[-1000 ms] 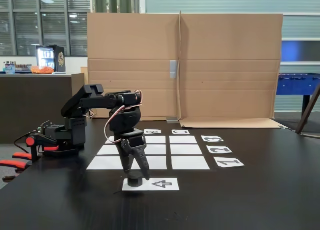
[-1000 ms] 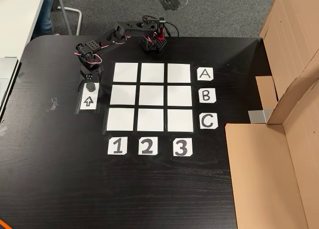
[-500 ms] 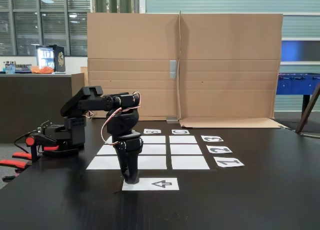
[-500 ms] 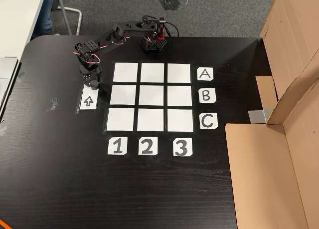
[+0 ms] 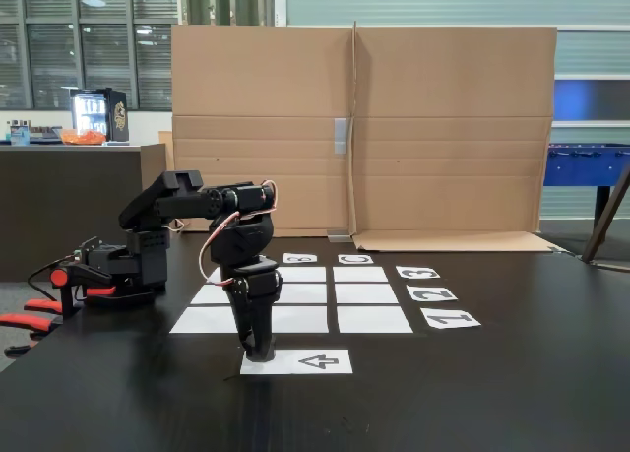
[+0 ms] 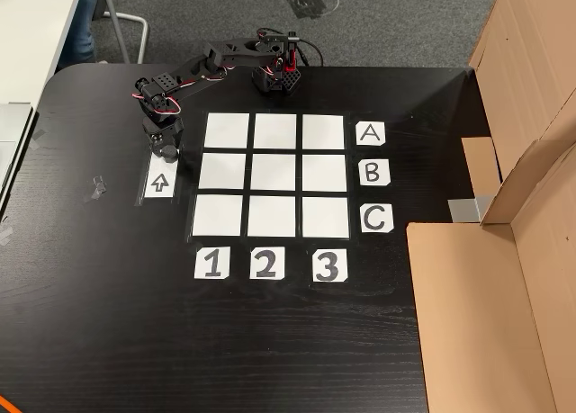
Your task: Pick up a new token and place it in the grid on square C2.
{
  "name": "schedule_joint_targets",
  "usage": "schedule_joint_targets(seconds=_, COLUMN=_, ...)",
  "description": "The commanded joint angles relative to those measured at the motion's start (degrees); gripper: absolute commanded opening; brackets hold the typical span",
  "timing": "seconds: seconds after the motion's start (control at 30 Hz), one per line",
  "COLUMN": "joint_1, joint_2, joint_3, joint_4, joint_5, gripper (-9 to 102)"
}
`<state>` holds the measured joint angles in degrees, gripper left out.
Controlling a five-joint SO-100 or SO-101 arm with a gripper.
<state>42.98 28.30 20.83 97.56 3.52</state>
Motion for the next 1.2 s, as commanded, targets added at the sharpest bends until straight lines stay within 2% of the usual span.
schedule_joint_targets(seconds=0.0, joint_1=0.70, joint_2=3.52, joint_3=-1.76, joint_4=0.62, joint_5=0.00, gripper=-1)
schedule_joint_targets(seconds=0.43, joint_1=-1.58, joint_2=15.73, joint_3=3.43, joint_4=0.70, joint_5=-0.53, gripper=-1)
schedule_joint_targets(seconds=1.17, joint_1=-16.00, joint_2=27.69, joint_3=15.12, joint_4=0.79, joint_5=-0.53, gripper=-1)
